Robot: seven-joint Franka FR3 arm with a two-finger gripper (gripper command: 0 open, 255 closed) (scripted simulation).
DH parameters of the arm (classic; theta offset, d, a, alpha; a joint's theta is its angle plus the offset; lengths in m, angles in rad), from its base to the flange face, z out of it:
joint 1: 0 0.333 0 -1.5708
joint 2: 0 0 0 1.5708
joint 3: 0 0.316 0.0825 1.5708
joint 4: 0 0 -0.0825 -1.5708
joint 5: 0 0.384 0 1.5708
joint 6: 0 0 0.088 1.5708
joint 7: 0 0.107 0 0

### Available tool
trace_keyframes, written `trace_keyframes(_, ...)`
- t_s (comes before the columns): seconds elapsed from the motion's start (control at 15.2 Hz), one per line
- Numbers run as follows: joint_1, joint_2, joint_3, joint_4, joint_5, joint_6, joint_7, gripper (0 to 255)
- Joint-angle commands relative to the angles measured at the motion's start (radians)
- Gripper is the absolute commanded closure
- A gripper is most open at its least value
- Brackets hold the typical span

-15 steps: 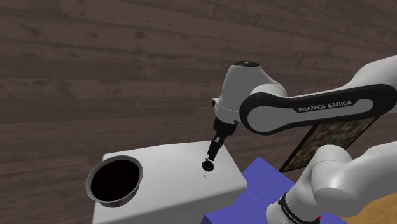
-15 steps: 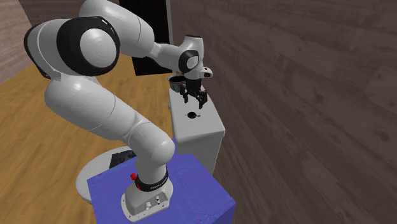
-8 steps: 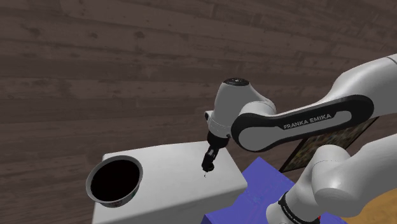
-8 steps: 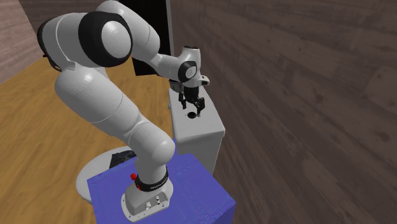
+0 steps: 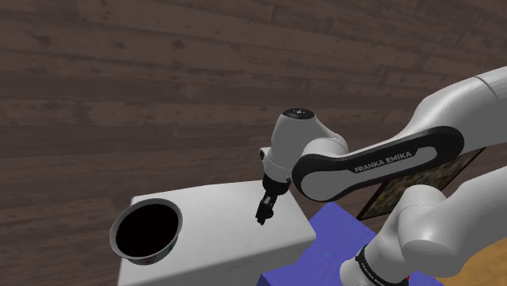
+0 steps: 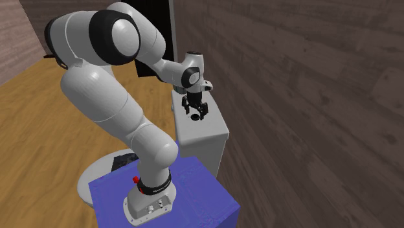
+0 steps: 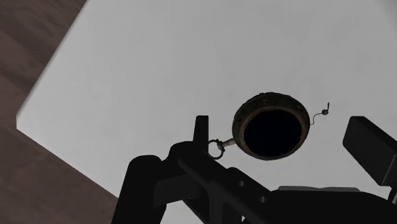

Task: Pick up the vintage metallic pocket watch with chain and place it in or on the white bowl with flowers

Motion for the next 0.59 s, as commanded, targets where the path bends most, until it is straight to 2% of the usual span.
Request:
trace_keyframes(0.0, 0.0, 0.0, 0.0, 0.0, 0.0, 0.0, 0.0, 0)
trace_keyframes(0.07, 0.0, 0.0, 0.0, 0.0, 0.0, 0.0, 0.0, 0)
trace_keyframes(0.13, 0.0, 0.0, 0.0, 0.0, 0.0, 0.0, 0.0, 255)
trace_keyframes(0.53, 0.0, 0.0, 0.0, 0.0, 0.0, 0.0, 0.0, 255)
